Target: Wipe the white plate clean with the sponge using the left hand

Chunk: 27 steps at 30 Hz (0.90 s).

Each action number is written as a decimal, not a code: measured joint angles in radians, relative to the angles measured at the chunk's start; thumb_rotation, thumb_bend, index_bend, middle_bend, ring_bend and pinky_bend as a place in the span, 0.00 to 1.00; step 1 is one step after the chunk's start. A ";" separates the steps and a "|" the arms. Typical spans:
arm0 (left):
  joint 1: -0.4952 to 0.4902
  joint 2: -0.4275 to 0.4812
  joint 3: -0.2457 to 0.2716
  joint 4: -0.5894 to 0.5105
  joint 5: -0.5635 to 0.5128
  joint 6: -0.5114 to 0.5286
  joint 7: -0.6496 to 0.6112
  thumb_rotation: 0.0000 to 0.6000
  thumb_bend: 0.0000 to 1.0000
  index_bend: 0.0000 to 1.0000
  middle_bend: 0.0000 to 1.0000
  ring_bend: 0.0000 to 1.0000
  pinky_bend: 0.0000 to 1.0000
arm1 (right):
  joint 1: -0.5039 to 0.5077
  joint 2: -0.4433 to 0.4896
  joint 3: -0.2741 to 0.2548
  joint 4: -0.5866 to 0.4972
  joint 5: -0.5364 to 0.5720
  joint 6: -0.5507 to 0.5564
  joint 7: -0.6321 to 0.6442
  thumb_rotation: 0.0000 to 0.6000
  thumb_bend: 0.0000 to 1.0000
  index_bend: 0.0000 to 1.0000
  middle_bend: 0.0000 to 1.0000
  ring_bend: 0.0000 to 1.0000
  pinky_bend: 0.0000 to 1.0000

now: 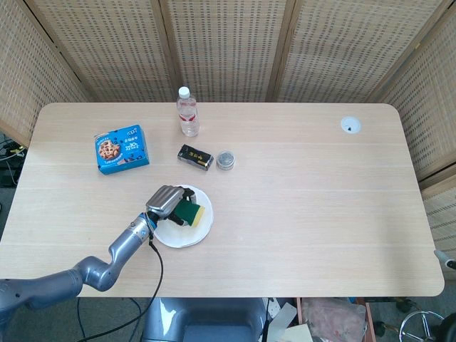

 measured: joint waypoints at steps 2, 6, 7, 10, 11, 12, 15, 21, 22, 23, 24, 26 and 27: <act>-0.002 -0.013 0.002 0.005 -0.007 -0.006 0.006 1.00 0.20 0.71 0.44 0.39 0.47 | 0.000 0.000 0.000 0.001 0.001 -0.001 0.001 1.00 0.00 0.00 0.00 0.00 0.00; -0.006 -0.046 0.009 0.034 -0.021 -0.021 0.013 1.00 0.21 0.71 0.44 0.39 0.47 | 0.001 0.000 0.000 0.002 0.002 -0.003 0.002 1.00 0.00 0.00 0.00 0.00 0.00; -0.006 -0.053 0.011 0.042 -0.024 -0.025 0.014 1.00 0.21 0.71 0.44 0.39 0.47 | 0.001 0.000 0.000 0.003 0.003 -0.004 0.003 1.00 0.00 0.00 0.00 0.00 0.00; -0.008 -0.076 0.016 0.071 -0.033 -0.038 0.016 1.00 0.21 0.71 0.44 0.39 0.47 | 0.002 0.000 0.001 0.004 0.004 -0.006 0.005 1.00 0.00 0.00 0.00 0.00 0.00; -0.008 -0.084 0.019 0.081 -0.037 -0.044 0.016 1.00 0.21 0.71 0.44 0.39 0.47 | 0.002 0.000 0.001 0.004 0.004 -0.006 0.005 1.00 0.00 0.00 0.00 0.00 0.00; -0.006 -0.088 0.022 0.088 -0.039 -0.047 0.016 1.00 0.21 0.71 0.44 0.39 0.47 | 0.002 0.000 0.001 0.004 0.004 -0.006 0.005 1.00 0.00 0.00 0.00 0.00 0.00; 0.001 -0.098 0.033 0.107 -0.042 -0.053 0.012 1.00 0.21 0.71 0.44 0.39 0.47 | 0.001 0.001 0.001 0.004 0.003 -0.005 0.007 1.00 0.00 0.00 0.00 0.00 0.00; 0.011 -0.092 0.031 0.107 -0.029 -0.034 -0.013 1.00 0.21 0.71 0.44 0.39 0.47 | 0.000 0.002 0.001 0.002 0.000 -0.001 0.010 1.00 0.00 0.00 0.00 0.00 0.00; 0.012 -0.083 0.026 0.096 -0.022 -0.023 -0.021 1.00 0.21 0.71 0.44 0.39 0.47 | 0.000 0.003 0.001 0.001 0.000 0.000 0.010 1.00 0.00 0.00 0.00 0.00 0.00; 0.013 -0.074 0.023 0.084 -0.016 -0.015 -0.027 1.00 0.21 0.71 0.44 0.39 0.47 | 0.000 0.003 0.001 0.000 -0.001 0.001 0.011 1.00 0.00 0.00 0.00 0.00 0.00; 0.014 -0.063 0.018 0.070 -0.011 -0.006 -0.032 1.00 0.21 0.71 0.44 0.39 0.47 | -0.001 0.003 0.000 0.000 -0.002 0.002 0.012 1.00 0.00 0.00 0.00 0.00 0.00; 0.016 -0.030 0.007 0.030 0.002 0.018 -0.044 1.00 0.21 0.71 0.44 0.39 0.47 | -0.001 0.004 0.000 -0.001 -0.004 0.003 0.013 1.00 0.00 0.00 0.00 0.00 0.00; 0.018 -0.013 0.001 0.013 0.007 0.030 -0.047 1.00 0.21 0.71 0.44 0.39 0.47 | -0.002 0.005 0.000 -0.001 -0.005 0.005 0.014 1.00 0.00 0.00 0.00 0.00 0.00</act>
